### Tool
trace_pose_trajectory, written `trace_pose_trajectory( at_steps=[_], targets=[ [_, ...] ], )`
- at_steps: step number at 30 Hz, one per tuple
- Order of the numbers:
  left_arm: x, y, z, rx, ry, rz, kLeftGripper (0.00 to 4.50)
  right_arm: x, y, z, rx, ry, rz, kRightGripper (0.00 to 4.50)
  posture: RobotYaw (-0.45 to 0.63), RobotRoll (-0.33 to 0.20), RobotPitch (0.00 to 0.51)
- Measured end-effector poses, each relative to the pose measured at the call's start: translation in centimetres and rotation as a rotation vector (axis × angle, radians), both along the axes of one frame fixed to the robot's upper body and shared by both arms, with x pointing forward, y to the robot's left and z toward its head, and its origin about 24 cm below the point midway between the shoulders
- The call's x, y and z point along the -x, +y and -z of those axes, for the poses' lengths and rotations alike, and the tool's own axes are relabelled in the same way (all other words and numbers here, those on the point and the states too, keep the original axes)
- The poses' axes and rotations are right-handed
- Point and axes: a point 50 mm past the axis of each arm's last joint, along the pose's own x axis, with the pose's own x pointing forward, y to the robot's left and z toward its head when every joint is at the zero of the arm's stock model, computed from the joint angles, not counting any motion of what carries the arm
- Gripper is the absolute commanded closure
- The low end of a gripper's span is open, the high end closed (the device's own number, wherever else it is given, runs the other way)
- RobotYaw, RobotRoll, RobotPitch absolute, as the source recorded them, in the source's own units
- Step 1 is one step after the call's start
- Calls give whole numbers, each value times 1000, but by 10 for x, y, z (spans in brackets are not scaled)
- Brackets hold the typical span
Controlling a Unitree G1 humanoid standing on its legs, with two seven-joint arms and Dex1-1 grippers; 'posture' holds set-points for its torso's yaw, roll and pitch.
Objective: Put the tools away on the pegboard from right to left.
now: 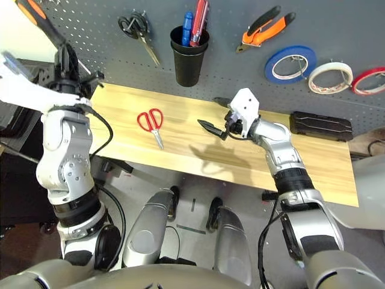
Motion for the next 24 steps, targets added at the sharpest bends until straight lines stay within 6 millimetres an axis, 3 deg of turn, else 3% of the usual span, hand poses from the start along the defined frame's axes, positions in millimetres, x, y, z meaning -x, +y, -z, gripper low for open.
trace_pose_trajectory(
  at_steps=[3, 11, 24],
  targets=[
    [-5, -3, -13, -10, -32, 26, 4460, 7, -10, -11, -50, -8, -4, 0, 278, 0, 239],
    [-23, -14, -26, -26, -35, 119, 4460, 18, -32, -47, -157, -113, 9, 0, 194, 0, 219],
    [-40, -35, -44, -40, -69, 226, 4460, 27, -46, -63, -308, -158, 77, 0, 145, 0, 209]
  ],
)
